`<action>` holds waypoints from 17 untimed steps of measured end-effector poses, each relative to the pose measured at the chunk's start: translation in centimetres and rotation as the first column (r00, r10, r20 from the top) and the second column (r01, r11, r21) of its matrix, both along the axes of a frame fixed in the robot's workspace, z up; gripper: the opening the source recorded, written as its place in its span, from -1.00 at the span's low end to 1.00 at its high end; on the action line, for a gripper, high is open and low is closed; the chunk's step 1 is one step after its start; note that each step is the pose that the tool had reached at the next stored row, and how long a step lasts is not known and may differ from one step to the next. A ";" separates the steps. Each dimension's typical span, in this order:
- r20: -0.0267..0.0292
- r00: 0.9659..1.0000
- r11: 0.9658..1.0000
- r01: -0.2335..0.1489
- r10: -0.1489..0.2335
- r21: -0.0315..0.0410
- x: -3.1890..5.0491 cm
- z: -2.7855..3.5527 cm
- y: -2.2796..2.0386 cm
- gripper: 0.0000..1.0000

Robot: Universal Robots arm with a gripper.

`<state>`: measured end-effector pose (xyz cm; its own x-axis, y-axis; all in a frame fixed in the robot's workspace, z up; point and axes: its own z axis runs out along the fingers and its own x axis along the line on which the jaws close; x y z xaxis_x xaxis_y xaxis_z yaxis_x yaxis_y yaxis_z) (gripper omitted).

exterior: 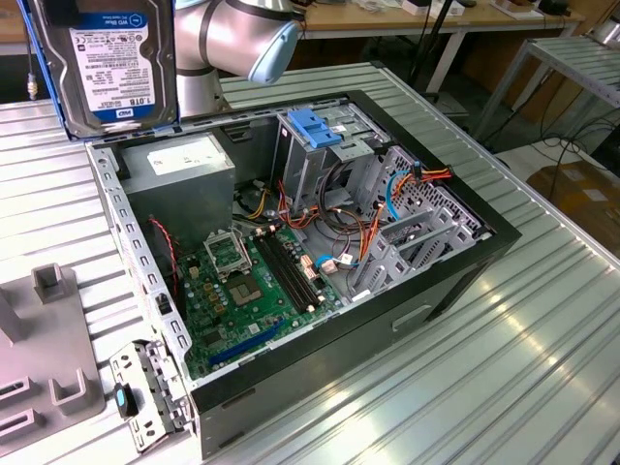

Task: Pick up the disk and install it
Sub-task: 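Pick up the disk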

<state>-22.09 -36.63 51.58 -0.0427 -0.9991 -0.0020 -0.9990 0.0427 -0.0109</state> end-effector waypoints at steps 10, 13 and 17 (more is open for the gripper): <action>0.000 1.000 1.000 0.000 0.000 0.000 1.07 0.00 -0.01 -0.26; 0.000 1.000 1.000 0.000 0.000 0.000 1.32 0.00 -0.01 -0.26; 0.000 1.000 1.000 0.000 0.000 0.000 1.62 0.00 -0.01 -0.26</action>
<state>-20.47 -36.64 51.58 -0.0427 -0.9991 -0.0020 -0.9990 0.0428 -0.0110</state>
